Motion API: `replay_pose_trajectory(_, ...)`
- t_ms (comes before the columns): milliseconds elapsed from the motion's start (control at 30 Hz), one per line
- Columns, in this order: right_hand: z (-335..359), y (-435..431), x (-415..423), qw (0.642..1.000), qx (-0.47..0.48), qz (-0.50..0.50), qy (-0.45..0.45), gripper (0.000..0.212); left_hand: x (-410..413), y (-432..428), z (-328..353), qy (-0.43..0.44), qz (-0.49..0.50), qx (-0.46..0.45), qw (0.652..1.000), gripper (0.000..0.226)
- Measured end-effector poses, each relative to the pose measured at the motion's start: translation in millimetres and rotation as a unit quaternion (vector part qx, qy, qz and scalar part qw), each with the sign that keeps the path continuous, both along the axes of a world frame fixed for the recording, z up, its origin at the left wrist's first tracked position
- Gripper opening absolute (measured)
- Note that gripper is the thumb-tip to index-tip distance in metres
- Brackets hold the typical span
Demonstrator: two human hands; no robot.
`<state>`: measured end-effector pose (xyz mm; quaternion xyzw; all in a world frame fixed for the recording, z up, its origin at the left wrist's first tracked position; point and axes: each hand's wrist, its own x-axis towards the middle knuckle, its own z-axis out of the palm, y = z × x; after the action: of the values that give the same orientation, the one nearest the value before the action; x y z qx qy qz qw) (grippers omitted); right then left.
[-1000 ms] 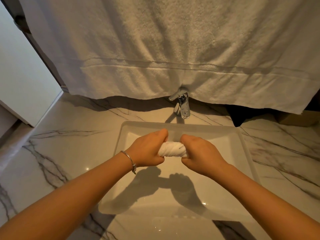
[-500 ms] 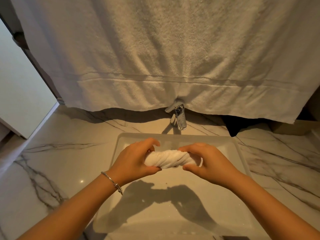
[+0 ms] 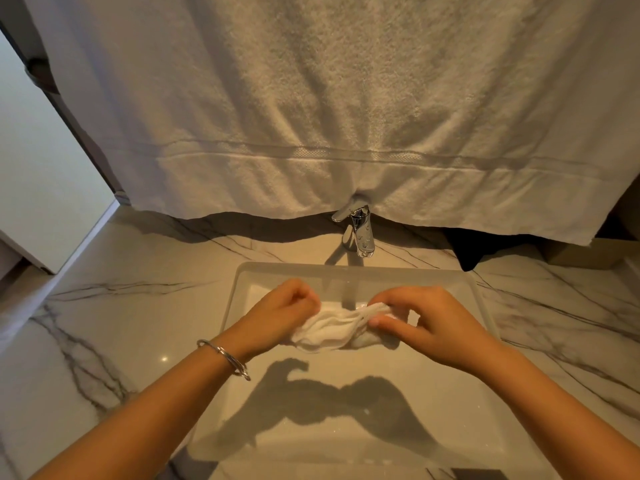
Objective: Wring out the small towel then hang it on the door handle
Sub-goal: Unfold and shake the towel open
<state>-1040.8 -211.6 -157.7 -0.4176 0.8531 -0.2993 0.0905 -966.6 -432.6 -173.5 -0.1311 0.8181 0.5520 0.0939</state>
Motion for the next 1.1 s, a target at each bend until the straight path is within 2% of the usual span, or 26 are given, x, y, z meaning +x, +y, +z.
replay_pose_trajectory(67, -1.1, -3.9, 4.1, 0.999, -0.030, -0.014, -0.029, 0.034, 1.1, 6.1, 5.4, 0.117, -0.012, -0.024, 0.993, 0.021)
replay_pose_trajectory(100, -1.5, -6.3, 5.2, 0.998, -0.046, -0.028, -0.038, 0.034, 1.3, 9.6, 10.6, 0.149, -0.049, -0.020, 0.987, 0.024)
replay_pose_trajectory(200, -0.9, -8.6, 6.8, 0.993, -0.082, -0.054, -0.059, 0.026, 1.2, 18.5, 19.3, 0.163, -0.162, -0.078, 0.970, 0.025)
replay_pose_trajectory(333, 5.8, -5.1, 9.9, 0.991, -0.092, -0.053, -0.085, 0.019, -1.6, 15.7, 20.6, 0.197, -0.162, -0.138, 0.957, 0.014)
replay_pose_trajectory(467, 17.1, -4.2, 8.8, 0.998, -0.045, -0.031, 0.043, 0.022, -4.6, 19.3, 25.9, 0.237, -0.150, -0.156, 0.947, 0.008)
replay_pose_trajectory(533, 23.7, -6.3, 9.0, 0.998, -0.056, -0.009, 0.037, 0.025, -7.6, 24.8, 28.9, 0.246, -0.147, -0.164, 0.944, 0.009)
replay_pose_trajectory(600, 27.2, -8.6, 8.3, 0.998, -0.054, -0.004, 0.011, 0.018, -10.3, 28.7, 30.7, 0.243, -0.136, -0.142, 0.950, 0.010)
replay_pose_trajectory(667, 27.6, -8.4, 6.6, 0.998, -0.053, -0.007, -0.031, 0.015, -12.6, 28.4, 33.2, 0.216, -0.128, -0.110, 0.962, 0.014)
replay_pose_trajectory(767, 29.3, -5.7, 6.1, 0.985, -0.114, -0.007, -0.131, 0.013, -16.1, 21.4, 38.2, 0.139, -0.154, -0.057, 0.977, 0.020)
replay_pose_trajectory(900, 33.5, -2.9, 3.9, 0.955, -0.168, 0.007, -0.246, 0.017, -16.3, 9.5, 44.1, 0.083, -0.215, -0.030, 0.973, 0.012)
replay_pose_trajectory(967, 33.1, -1.3, 1.9, 0.944, -0.171, 0.001, -0.280, 0.019, -15.4, 5.6, 48.1, 0.089, -0.227, -0.074, 0.967, 0.013)
replay_pose_trajectory(1000, 32.3, -0.8, 1.9, 0.936, -0.172, -0.003, -0.307, 0.018, -15.0, 6.8, 50.2, 0.111, -0.235, -0.129, 0.957, 0.015)
replay_pose_trajectory(1100, 32.3, -1.4, 3.7, 0.884, -0.177, 0.001, -0.433, 0.011, -14.3, 19.0, 56.6, 0.222, -0.238, -0.300, 0.897, 0.016)
